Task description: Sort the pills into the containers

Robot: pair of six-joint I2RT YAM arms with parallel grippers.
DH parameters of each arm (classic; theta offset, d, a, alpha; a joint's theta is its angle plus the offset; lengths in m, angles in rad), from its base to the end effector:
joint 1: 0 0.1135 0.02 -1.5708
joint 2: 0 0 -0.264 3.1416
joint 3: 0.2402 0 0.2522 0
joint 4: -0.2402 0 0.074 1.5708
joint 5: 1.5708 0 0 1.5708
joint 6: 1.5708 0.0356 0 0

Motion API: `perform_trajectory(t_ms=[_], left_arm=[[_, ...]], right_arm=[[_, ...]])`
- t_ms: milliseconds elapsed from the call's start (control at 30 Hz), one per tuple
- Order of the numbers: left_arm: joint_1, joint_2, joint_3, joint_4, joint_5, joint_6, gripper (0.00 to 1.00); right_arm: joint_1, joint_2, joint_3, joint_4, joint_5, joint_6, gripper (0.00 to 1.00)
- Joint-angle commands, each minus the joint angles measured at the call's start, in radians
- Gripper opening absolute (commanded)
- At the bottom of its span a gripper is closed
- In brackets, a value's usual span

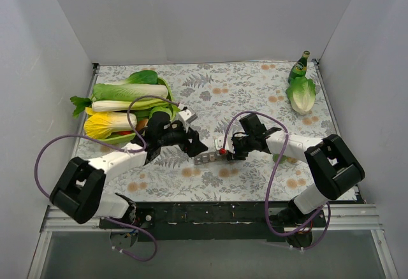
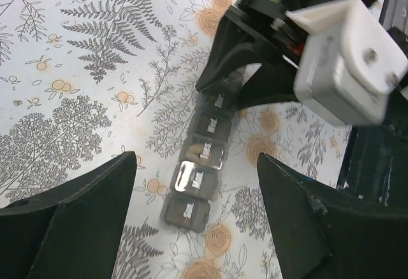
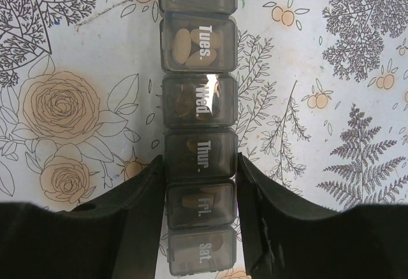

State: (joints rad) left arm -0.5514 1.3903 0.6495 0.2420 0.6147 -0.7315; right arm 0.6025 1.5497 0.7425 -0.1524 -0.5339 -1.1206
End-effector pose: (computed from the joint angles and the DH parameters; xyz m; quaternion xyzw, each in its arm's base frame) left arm 0.2315 -0.1665 0.2029 0.0802 0.8300 -0.4997 0.2344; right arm 0.2264 0.1777 0.1563 -0.7497 0.5389 0.1688 0.3450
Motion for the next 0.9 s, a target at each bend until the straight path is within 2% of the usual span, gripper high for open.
perform_trajectory(t_ms=[0,167,367,633,867], left_arm=[[-0.005,-0.137,-0.114,0.008,0.017,0.150,0.74],[-0.051,-0.234,-0.200,-0.018,-0.029,0.308,0.70],[-0.169,-0.199,-0.215,0.019,-0.188,0.417,0.75],[-0.219,-0.028,-0.162,0.063,-0.288,0.454,0.76],[-0.226,0.033,-0.116,0.082,-0.328,0.420,0.72]], right_arm=[[0.003,0.007,0.003,-0.033,0.028,0.008,0.38],[0.005,0.007,0.001,-0.035,0.029,0.008,0.40],[0.006,0.016,0.009,-0.041,0.028,0.010,0.41],[0.008,0.013,0.011,-0.044,0.028,0.013,0.41],[0.010,0.010,0.005,-0.039,0.025,0.013,0.41]])
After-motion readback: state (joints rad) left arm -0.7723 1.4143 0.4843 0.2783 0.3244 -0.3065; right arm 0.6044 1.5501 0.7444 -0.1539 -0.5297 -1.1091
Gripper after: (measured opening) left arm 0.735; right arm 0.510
